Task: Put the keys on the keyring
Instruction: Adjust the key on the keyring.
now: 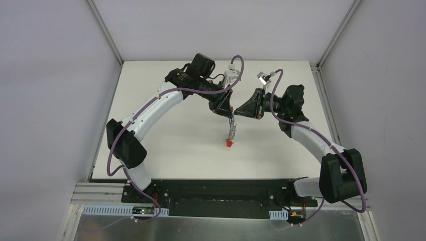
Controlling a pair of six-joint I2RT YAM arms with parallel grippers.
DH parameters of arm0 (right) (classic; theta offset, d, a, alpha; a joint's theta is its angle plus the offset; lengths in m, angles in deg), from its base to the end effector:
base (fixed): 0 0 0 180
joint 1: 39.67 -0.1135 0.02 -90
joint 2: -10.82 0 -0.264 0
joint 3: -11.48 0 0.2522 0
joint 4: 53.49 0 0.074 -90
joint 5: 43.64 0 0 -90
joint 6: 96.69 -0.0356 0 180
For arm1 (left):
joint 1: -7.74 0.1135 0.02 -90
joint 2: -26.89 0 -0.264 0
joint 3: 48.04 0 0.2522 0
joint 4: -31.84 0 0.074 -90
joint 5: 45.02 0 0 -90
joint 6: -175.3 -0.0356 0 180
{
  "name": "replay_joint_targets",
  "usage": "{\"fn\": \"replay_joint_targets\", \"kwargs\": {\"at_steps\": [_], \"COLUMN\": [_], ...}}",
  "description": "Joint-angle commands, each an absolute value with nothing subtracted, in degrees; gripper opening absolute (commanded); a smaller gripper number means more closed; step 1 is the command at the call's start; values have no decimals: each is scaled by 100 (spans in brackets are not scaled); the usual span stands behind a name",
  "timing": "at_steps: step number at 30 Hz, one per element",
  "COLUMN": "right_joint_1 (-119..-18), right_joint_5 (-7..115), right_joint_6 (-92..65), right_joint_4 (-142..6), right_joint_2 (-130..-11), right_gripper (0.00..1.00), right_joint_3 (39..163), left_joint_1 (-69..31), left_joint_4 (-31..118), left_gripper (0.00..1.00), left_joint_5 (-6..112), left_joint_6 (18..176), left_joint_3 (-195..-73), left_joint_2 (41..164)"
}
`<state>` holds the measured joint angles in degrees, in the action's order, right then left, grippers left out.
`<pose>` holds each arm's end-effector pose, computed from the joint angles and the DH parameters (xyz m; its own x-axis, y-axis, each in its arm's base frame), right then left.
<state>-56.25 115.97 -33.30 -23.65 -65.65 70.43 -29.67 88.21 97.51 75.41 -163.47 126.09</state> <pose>0.2619 0.1128 0.3127 -0.2548 0.0870 -0.9631 -0.9652 0.0376 0.2588 0.2827 -0.2518 0.3829 -0.3582 0.4055 -0.8410 0.9268 0.0456 -0.3727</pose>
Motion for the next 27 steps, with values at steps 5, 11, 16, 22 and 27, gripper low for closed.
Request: {"fn": "replay_joint_targets", "kwargs": {"at_steps": [5, 11, 16, 22, 27], "right_joint_1": [-5543, -5488, -5484, -5476, -5478], "right_joint_5": [11401, 11528, 11553, 11562, 11570], "right_joint_6": [-3389, -3387, -3533, -3576, -3612], "right_joint_4": [-1943, -1908, -1690, -1645, -1608], "right_joint_2": [-6401, -6389, -6411, -6441, -6461], "right_gripper": [0, 0, 0, 0, 0], "right_joint_3": [7056, 7033, 7003, 6981, 6986], "left_joint_1": [-3014, -2909, -2865, -2865, -2865], "left_joint_4": [8935, 8771, 8383, 8256, 8126], "left_gripper": [27, 30, 29, 19, 16], "left_joint_5": [9932, 9865, 10072, 10228, 10276], "left_joint_6": [7483, 7681, 8075, 8258, 8365], "left_joint_3": [-16449, -16528, -16501, -16475, -16461], "left_joint_2": [12569, 12499, 12543, 12662, 12703]}}
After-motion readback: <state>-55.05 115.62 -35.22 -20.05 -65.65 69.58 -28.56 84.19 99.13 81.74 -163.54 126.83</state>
